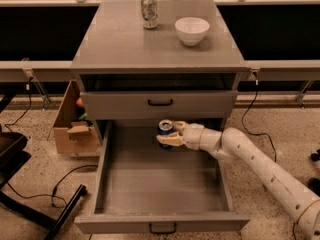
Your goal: Place pepsi can into middle drawer
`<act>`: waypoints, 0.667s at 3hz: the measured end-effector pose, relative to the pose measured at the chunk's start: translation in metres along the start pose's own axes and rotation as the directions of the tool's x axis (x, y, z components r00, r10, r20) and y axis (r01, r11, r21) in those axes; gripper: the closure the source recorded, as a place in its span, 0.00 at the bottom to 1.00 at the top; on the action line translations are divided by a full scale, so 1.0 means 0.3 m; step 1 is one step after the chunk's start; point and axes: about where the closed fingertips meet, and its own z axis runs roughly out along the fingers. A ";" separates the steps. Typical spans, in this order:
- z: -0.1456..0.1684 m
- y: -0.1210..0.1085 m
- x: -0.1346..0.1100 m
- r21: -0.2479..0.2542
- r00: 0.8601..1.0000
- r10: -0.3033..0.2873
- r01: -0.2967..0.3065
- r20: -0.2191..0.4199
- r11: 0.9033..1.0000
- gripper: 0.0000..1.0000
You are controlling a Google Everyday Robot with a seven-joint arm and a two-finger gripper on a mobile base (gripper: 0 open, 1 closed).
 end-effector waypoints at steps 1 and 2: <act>0.032 0.116 0.121 -0.029 0.999 0.039 -0.040 -0.015 0.999 1.00; 0.081 0.265 0.219 -0.083 0.998 0.061 -0.064 -0.033 0.994 1.00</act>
Offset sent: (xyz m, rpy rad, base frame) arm -0.1049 0.0798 -0.1091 0.0017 0.1241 0.1294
